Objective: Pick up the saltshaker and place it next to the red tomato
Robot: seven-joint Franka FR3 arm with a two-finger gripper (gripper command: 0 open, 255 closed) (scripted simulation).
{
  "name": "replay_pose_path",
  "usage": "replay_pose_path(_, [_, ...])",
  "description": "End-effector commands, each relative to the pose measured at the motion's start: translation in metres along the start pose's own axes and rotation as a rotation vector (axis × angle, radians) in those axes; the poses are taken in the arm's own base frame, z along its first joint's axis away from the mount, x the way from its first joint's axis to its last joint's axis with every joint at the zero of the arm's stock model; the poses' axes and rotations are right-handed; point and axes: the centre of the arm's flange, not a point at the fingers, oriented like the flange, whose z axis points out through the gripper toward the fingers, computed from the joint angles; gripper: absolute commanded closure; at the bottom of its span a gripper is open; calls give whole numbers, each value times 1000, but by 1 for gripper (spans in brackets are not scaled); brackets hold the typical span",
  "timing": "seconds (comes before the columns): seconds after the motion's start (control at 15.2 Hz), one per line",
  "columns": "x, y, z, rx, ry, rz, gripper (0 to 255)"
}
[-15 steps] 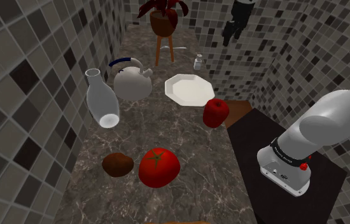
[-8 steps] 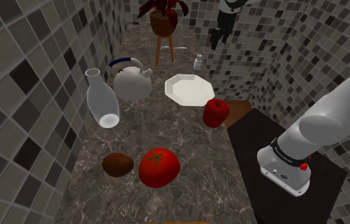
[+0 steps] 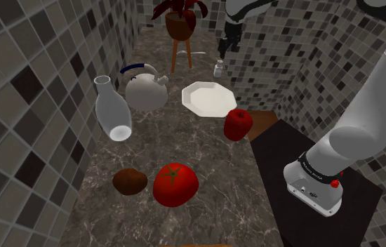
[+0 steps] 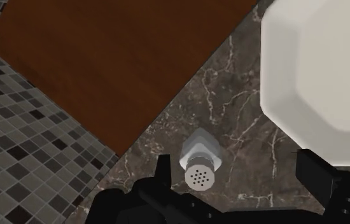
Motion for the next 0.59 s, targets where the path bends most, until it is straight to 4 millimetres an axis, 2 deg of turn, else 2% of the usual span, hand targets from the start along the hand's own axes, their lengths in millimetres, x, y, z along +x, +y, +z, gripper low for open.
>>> replay_pose_path(0.0, [17,9,20,-2,-2,-3,0])
replay_pose_path(0.2, [42,17,41,-3,-5,-7,0])
replay_pose_path(0.53, [42,17,67,-3,-5,-7,0])
